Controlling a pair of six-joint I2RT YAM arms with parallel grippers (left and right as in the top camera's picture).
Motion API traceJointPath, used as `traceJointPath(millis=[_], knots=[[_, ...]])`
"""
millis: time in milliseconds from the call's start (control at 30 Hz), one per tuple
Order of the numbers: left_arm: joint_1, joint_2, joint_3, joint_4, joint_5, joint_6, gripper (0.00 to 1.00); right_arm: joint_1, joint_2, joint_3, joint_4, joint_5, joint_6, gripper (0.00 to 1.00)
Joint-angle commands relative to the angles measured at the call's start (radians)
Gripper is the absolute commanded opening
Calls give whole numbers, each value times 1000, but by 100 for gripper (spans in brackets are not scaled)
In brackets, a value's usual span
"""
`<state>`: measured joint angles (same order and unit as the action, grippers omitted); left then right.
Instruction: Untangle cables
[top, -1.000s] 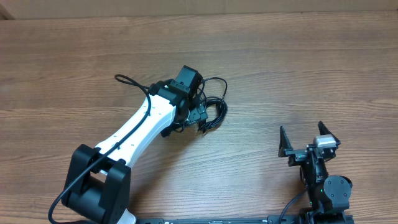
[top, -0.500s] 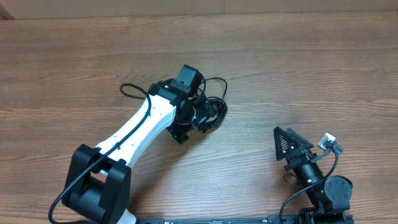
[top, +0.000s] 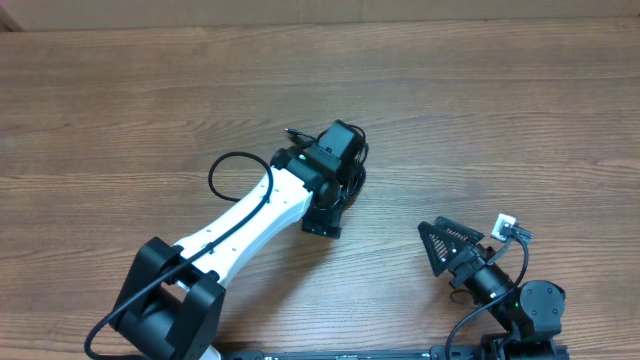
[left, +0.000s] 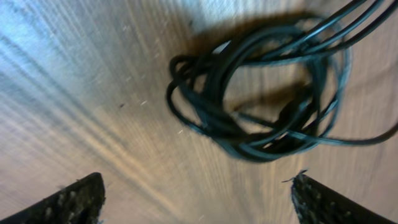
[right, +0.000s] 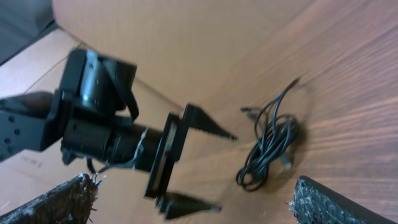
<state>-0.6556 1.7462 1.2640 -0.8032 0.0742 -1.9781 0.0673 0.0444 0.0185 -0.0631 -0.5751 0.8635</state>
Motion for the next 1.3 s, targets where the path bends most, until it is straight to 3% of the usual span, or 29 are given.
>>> traceJointPath(millis=[0, 133, 233, 333, 400, 500, 700, 967, 1133, 1267], knots=[[-13, 19, 6, 26, -169, -106, 91, 5, 21, -10, 6, -95, -13, 100], [-11, 88, 6, 65, -159, -106, 84, 5, 38, -10, 5, -109, -13, 100], [-10, 145, 6, 98, -130, -106, 70, 5, 48, -10, 5, -109, -13, 100], [-9, 186, 6, 141, -76, -104, 63, 5, 58, -10, 5, -112, -12, 100], [-7, 196, 6, 159, -77, -71, 47, 5, 61, -10, 5, -121, -12, 100], [10, 187, 6, 161, -108, 70, 6, 5, 61, -10, 6, -145, -13, 100], [156, 70, 10, 156, -30, 675, 4, 5, 61, -10, 6, -282, -11, 100], [438, -219, 10, 100, 438, 1389, 4, 4, 66, 26, -87, -317, -61, 99], [527, -352, 10, -25, 521, 1586, 4, 4, 104, 148, -284, -285, -28, 99], [526, -397, 10, -97, 521, 1642, 4, 6, 180, 286, -480, -286, 18, 99]])
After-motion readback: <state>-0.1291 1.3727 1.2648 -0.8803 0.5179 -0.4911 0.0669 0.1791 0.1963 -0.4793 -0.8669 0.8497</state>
